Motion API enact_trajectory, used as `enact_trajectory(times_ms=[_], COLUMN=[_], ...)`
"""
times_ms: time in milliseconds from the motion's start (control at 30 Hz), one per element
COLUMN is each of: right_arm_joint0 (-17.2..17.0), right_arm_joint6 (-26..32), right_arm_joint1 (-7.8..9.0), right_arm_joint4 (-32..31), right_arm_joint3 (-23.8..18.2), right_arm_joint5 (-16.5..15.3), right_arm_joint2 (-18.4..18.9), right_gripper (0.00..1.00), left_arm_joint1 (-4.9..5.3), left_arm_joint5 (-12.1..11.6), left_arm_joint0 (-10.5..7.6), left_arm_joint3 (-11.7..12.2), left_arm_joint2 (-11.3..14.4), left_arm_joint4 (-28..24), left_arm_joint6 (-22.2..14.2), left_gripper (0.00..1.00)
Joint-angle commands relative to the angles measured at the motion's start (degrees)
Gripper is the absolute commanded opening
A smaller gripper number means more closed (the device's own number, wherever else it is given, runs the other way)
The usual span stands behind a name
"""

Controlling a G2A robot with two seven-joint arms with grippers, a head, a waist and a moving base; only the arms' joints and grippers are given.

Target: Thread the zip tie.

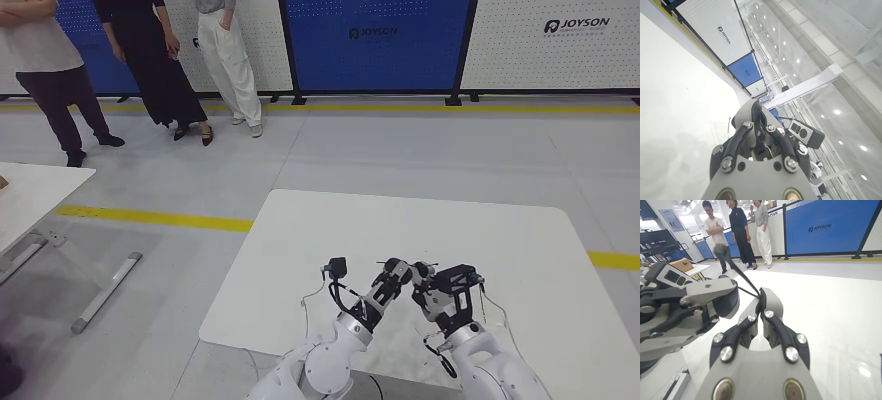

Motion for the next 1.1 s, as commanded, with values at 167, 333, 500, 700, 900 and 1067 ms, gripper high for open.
enact_trajectory(times_ms=[167,333,500,700,900,1067], right_arm_joint0=[0.38,0.45,0.53,0.67,0.73,0.62], right_arm_joint6=[0.50,0.73,0.94,1.01,0.22,-1.21], right_arm_joint1=[-0.02,0.00,0.02,0.04,0.08,0.07], right_arm_joint4=[-0.17,-0.26,-0.31,-0.64,-2.39,-4.54], right_arm_joint3=[0.44,0.58,0.83,1.23,1.94,2.82], right_arm_joint5=[-0.20,-0.27,-0.43,-0.80,-0.57,0.03], right_arm_joint2=[-0.31,-0.35,-0.45,-0.63,-0.88,-1.40], right_gripper=[0.00,0.00,0.00,0.00,0.00,0.00], left_arm_joint1=[0.00,0.01,0.05,0.21,0.38,0.47], left_arm_joint5=[-0.93,-1.58,-2.60,-3.94,-4.91,-5.48], left_arm_joint0=[0.10,0.26,0.52,1.16,1.91,2.35], left_arm_joint3=[-0.23,-0.61,-1.19,-2.15,-3.29,-3.76], left_arm_joint2=[-0.24,-0.39,-0.62,-1.25,-1.83,-2.13], left_arm_joint4=[0.01,-0.05,-0.04,-0.75,-0.78,-0.82], left_arm_joint6=[-0.10,-0.17,-0.13,-0.93,-1.13,-1.13], left_gripper=[0.00,0.00,0.00,0.00,0.00,0.00])
